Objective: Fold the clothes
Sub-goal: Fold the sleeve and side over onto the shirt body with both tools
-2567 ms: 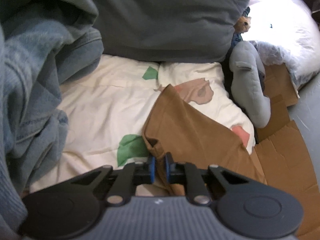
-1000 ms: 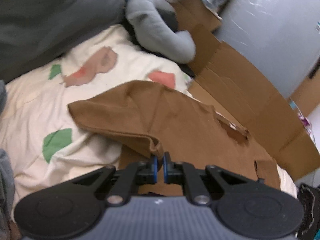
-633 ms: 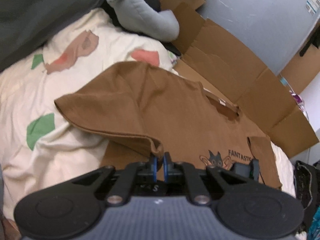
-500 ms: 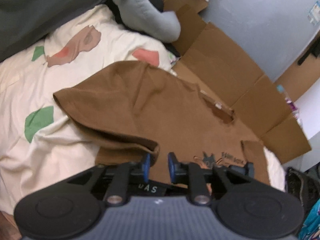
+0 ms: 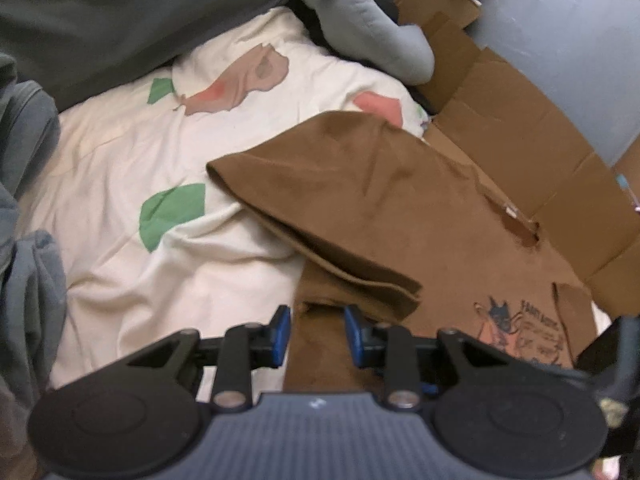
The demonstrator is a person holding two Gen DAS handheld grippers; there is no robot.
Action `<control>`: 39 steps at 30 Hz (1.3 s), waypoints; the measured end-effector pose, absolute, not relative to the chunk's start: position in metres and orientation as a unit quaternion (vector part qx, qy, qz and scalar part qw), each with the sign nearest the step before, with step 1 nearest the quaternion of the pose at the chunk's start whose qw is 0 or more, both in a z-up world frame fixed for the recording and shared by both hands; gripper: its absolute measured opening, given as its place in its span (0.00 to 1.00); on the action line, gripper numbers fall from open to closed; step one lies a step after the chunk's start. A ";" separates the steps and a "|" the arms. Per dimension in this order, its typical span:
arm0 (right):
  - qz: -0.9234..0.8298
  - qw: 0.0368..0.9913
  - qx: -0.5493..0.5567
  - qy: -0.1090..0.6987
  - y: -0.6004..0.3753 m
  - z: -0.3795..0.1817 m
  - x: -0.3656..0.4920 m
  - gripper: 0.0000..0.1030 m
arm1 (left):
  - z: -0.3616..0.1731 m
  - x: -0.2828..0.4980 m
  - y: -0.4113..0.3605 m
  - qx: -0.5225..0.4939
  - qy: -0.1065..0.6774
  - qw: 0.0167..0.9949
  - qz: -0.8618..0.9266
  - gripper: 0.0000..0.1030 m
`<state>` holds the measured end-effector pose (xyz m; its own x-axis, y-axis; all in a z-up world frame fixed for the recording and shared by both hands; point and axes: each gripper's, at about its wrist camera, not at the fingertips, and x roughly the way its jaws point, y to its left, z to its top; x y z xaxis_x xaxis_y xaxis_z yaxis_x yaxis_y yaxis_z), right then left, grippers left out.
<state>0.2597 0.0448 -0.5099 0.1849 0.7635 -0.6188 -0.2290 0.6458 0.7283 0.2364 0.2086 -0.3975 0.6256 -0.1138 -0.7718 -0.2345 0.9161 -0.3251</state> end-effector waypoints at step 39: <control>0.355 0.797 0.124 0.472 0.049 -0.462 0.252 0.03 | -0.427 0.260 0.196 -0.163 0.444 0.875 0.103 0.08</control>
<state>0.2523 0.0490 -0.4623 0.3015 0.6838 -0.6645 -0.4495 0.7165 0.5334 0.2603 0.1959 -0.4270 0.5837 0.0358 -0.8112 -0.3252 0.9257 -0.1931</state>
